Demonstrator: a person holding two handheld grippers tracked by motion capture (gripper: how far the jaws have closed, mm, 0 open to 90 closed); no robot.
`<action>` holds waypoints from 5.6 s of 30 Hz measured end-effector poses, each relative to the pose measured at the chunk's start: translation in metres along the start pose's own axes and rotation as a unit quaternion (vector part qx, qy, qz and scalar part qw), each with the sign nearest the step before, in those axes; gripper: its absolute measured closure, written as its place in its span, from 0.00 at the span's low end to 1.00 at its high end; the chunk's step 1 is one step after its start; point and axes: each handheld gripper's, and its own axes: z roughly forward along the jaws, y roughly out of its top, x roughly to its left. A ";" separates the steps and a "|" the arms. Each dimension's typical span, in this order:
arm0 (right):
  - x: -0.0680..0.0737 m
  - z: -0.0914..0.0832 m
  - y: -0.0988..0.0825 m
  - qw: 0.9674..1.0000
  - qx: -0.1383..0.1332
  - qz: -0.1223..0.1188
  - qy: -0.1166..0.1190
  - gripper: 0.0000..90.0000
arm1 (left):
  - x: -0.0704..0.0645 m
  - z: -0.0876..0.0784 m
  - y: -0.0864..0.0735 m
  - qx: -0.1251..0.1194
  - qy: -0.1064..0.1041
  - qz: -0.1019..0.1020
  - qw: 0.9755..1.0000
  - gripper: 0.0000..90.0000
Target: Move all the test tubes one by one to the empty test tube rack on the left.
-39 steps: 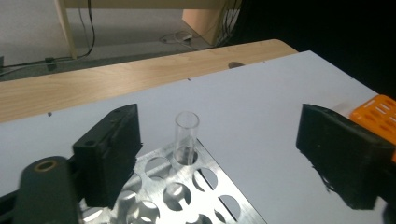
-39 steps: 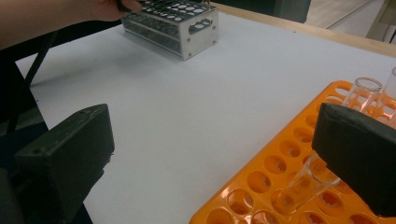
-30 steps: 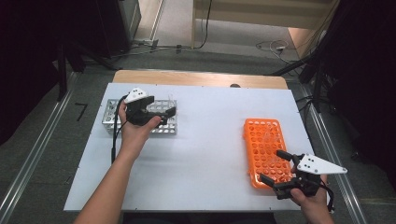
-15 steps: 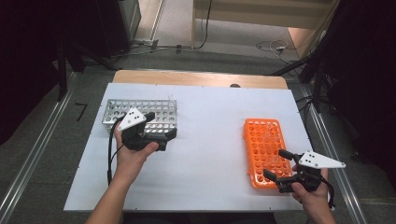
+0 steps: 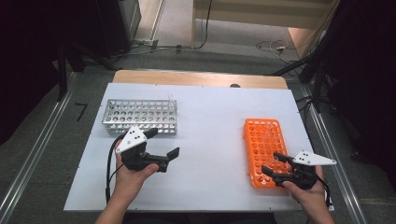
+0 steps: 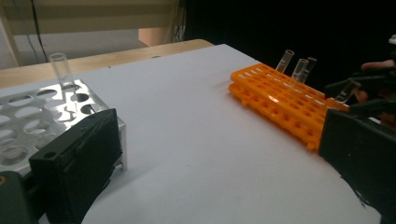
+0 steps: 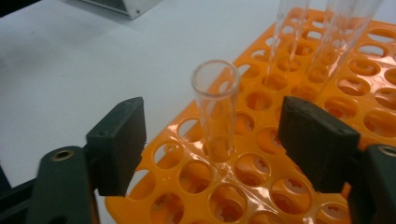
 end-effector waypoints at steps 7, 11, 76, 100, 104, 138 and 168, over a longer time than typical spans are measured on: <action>-0.001 0.005 -0.003 1.000 0.012 0.002 -0.011 0.54 | -0.005 0.005 -0.004 0.006 -0.010 -0.004 1.000 0.00; -0.001 0.008 -0.005 1.000 0.018 -0.001 -0.017 0.63 | -0.007 0.007 -0.005 0.010 -0.018 -0.003 1.000 0.00; 0.115 0.056 0.040 0.987 0.031 -0.096 0.122 0.82 | -0.088 0.058 -0.012 0.053 -0.143 0.038 0.988 0.50; 0.126 0.060 0.038 0.982 0.036 -0.103 0.152 0.82 | -0.105 0.066 -0.015 0.050 -0.152 0.075 0.984 0.84; 0.125 0.059 0.038 0.983 0.034 -0.100 0.151 0.80 | -0.102 0.066 -0.014 0.047 -0.150 0.069 0.985 0.85; 0.059 0.007 0.030 0.994 -0.040 -0.051 0.084 0.00 | 0.014 0.030 0.046 -0.023 -0.012 0.029 0.999 0.85; 0.038 -0.003 0.022 0.997 -0.039 -0.033 0.053 0.00 | 0.113 0.074 0.074 -0.033 0.092 0.005 0.995 0.85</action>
